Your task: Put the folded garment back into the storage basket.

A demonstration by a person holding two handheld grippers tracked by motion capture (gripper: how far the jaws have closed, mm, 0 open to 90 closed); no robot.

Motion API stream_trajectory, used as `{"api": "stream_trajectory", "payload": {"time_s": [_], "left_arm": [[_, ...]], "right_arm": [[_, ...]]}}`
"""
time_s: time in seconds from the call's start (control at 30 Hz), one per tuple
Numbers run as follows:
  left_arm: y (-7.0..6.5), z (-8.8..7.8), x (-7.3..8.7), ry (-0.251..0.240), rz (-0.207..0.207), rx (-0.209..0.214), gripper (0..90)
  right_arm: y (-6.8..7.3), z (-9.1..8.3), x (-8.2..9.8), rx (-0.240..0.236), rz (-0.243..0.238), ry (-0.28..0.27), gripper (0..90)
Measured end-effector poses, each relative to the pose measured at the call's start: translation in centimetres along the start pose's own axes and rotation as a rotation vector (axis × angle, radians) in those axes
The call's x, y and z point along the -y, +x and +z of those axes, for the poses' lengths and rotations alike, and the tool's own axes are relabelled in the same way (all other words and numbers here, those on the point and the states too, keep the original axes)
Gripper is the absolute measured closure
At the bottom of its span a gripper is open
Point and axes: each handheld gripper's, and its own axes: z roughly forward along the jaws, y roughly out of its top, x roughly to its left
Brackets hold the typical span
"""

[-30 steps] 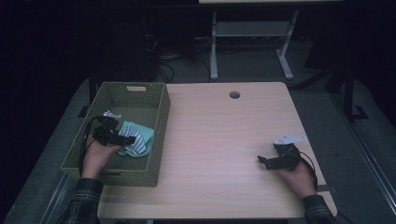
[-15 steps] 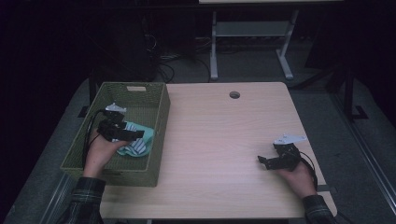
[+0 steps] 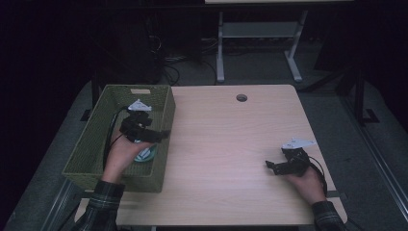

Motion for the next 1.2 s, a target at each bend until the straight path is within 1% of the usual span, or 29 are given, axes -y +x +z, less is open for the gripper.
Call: {"api": "stream_trajectory", "payload": {"time_s": [0.13,0.2,0.27,0.43,0.47,0.53,0.57,0.63,0.77,0.83,0.97,1.2], "left_arm": [[-1.6,0.9,-0.7,-0.012,0.022,0.026,13.8],[-2.6,1.6,-1.0,-0.016,0.037,0.042,13.8],[-3.2,2.1,-1.2,-0.02,0.047,0.053,13.8],[-5.2,3.9,-1.4,-0.014,0.072,0.084,13.9],[-5.6,4.2,-1.4,-0.014,0.082,0.086,13.9],[-6.2,4.8,-1.4,-0.01,0.088,0.091,13.9],[-6.6,5.2,-1.4,-0.008,0.097,0.098,13.9],[-7.4,5.9,-1.2,-0.01,0.095,0.106,13.9],[-8.6,7.3,-0.8,0.004,0.123,0.116,13.9],[-9.1,7.8,-0.6,0.006,0.119,0.12,13.9],[-9.9,9.2,-0.1,0.02,0.138,0.126,13.9],[-11.2,11.4,1.1,0.051,0.156,0.145,13.8]], "right_arm": [[0.0,0.0,0.0,0.0,-0.001,0.0,10.7],[0.0,0.0,0.0,0.0,-0.001,0.0,10.7],[0.0,0.0,0.0,0.0,-0.001,0.0,10.7],[0.0,0.0,0.0,0.0,-0.001,0.0,10.7],[0.0,0.0,0.0,0.0,-0.001,-0.001,10.7],[0.0,0.0,0.0,0.0,-0.001,0.0,10.7],[0.0,0.0,0.0,0.0,-0.001,0.0,10.7],[0.0,0.0,0.0,0.0,0.0,0.0,10.7],[0.0,0.0,0.0,0.0,0.0,0.0,10.7],[0.0,0.0,0.0,0.0,0.0,0.0,10.7],[0.0,0.0,0.0,0.0,0.0,0.0,10.7],[0.0,0.0,0.0,0.0,-0.001,0.0,10.7]]}}
